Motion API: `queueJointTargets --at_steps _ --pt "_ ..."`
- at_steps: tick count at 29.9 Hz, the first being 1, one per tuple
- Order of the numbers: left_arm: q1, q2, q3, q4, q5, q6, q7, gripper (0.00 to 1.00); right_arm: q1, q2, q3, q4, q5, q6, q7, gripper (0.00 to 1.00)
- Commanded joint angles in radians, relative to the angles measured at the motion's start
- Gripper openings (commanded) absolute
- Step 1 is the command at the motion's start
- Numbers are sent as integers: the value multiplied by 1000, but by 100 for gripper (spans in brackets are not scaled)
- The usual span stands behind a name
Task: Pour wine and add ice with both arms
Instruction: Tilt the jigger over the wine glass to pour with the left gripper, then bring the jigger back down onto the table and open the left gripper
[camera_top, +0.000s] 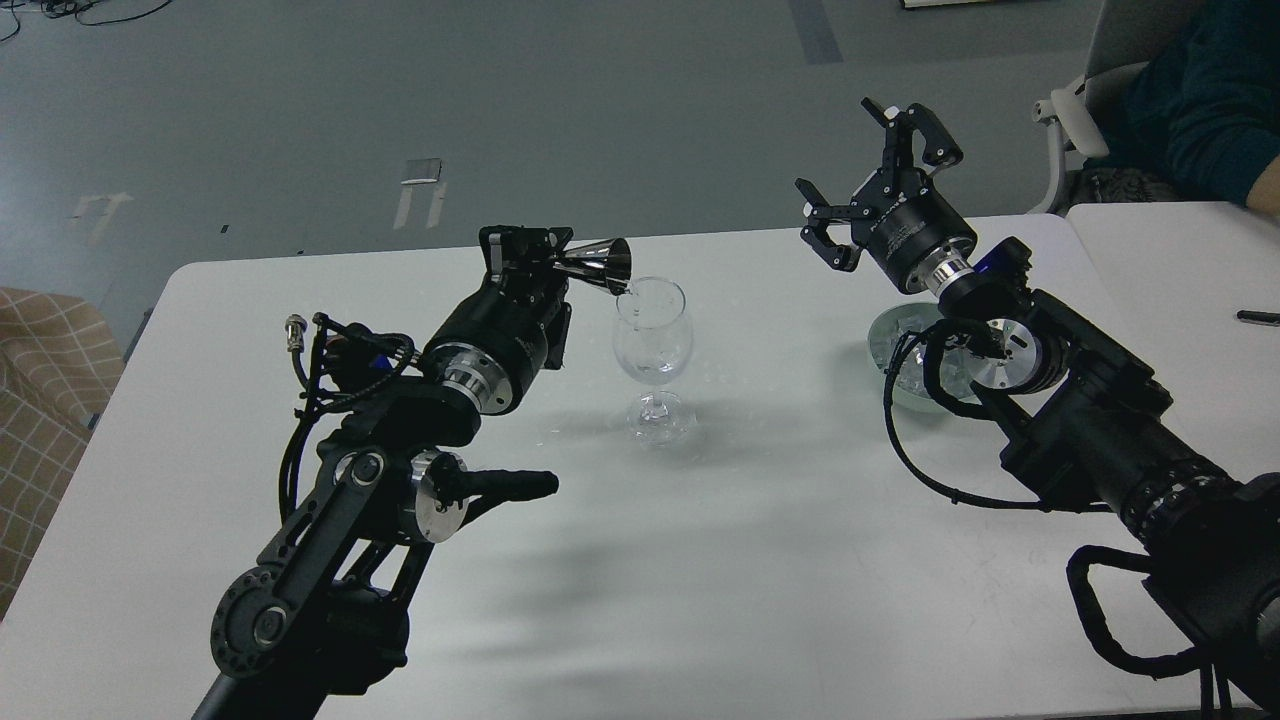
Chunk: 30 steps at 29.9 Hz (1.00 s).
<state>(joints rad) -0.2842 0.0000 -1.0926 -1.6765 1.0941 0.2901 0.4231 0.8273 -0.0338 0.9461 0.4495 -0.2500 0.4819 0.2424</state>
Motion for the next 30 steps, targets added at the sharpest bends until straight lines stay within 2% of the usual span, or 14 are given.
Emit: queueJointTargets --at_steps 1,13,23,27,30 --pt "-1 0 2 -9 16 1 11 3 -2 0 0 0 0 0 0 100" --pt "-4 0 14 -9 188 0 13 3 -4 0 -1 1 0 0 -2 100" --pt "-23 0 30 -28 251 1 51 4 -10 0 -1 0 0 0 -2 100" --pt "-16 0 -36 -35 153 9 66 5 -11 0 -1 0 0 0 -2 100" --pt "-12 0 -211 -49 -199 11 66 5 -11 -3 -1 0 0 0 -2 100"
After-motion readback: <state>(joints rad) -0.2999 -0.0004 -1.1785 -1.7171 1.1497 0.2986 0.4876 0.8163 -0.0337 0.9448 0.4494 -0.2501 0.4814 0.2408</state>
